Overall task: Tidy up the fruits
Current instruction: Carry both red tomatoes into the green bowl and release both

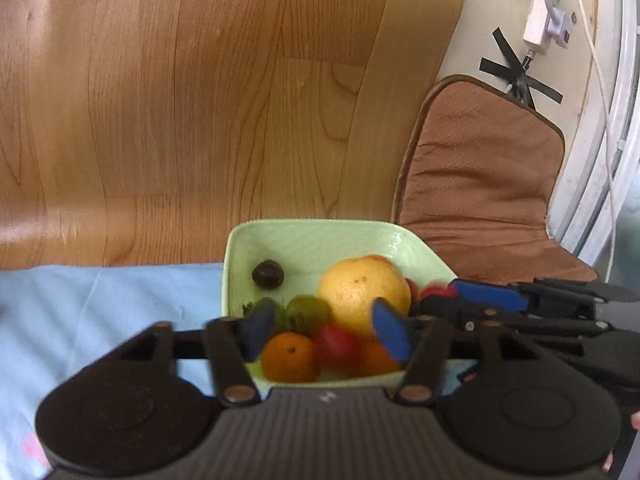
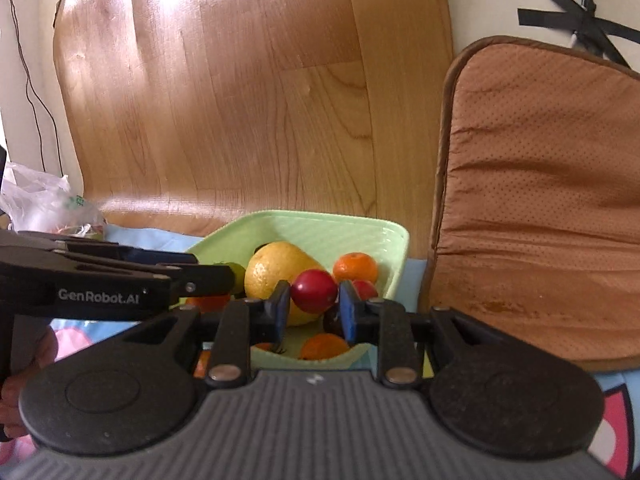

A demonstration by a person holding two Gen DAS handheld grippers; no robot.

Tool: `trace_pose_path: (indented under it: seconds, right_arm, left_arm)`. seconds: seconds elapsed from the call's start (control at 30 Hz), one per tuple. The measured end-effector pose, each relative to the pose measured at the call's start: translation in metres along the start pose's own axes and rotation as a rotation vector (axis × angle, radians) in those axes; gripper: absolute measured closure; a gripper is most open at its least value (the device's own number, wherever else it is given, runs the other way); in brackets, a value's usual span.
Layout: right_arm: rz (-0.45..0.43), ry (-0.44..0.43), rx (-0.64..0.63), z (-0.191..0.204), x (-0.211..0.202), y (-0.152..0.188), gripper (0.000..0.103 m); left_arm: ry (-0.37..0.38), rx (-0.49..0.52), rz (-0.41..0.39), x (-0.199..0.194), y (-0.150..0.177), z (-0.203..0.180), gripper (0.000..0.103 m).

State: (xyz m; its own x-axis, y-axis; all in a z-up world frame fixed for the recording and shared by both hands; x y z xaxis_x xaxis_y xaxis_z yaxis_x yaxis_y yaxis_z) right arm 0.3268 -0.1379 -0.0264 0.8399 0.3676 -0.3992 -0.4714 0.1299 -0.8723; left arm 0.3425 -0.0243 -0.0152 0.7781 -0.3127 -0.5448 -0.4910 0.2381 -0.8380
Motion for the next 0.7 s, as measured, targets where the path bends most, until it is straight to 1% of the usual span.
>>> trace_pose_path:
  seconds: [0.07, 0.1, 0.13, 0.27, 0.4, 0.47, 0.57, 0.7]
  right_arm:
    - [-0.025, 0.006, 0.007, -0.001, -0.001, -0.004, 0.065]
    - [-0.037, 0.005, 0.015, -0.001, -0.004, -0.006, 0.061]
    - [-0.054, 0.001, 0.027, -0.002, -0.009, -0.007, 0.061]
    - [-0.102, -0.01, 0.052, -0.001, -0.034, -0.011, 0.061]
    - [-0.123, -0.016, 0.059, 0.002, -0.06, -0.002, 0.059]
    - [-0.116, -0.018, 0.072, 0.002, -0.071, 0.006, 0.059]
    - [-0.089, -0.024, 0.103, 0.003, -0.081, 0.021, 0.06]
    - [-0.045, -0.015, 0.132, 0.006, -0.09, 0.045, 0.06]
  left_arm:
    - [-0.008, 0.004, -0.018, -0.006, 0.0, 0.002, 0.035]
    - [-0.009, 0.0, -0.029, -0.011, -0.001, 0.003, 0.032]
    - [-0.009, -0.008, -0.041, -0.016, -0.002, 0.004, 0.026]
    - [-0.008, -0.022, -0.084, -0.046, -0.002, 0.009, 0.026]
    - [-0.065, -0.013, -0.118, -0.081, 0.006, 0.029, 0.026]
    - [-0.097, -0.032, -0.105, -0.093, 0.016, 0.047, 0.027]
    - [-0.105, -0.08, -0.083, -0.109, 0.032, 0.07, 0.032]
    - [-0.147, -0.125, -0.076, -0.125, 0.049, 0.098, 0.032]
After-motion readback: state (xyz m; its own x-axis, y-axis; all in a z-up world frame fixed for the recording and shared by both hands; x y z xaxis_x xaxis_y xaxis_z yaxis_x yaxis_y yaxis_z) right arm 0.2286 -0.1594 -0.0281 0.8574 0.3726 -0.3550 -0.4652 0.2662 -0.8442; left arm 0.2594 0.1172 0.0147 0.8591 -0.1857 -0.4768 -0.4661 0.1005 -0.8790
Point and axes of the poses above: each gripper's, at about its wrist camera, not at the fingertips, and x roughly the way its jaws point, z to its left, y to its underside, the point moved 8 cm from there along x, roughly the way its jaws point, and after that the axes turned 12 degrees about x, right-handed, at the moved point
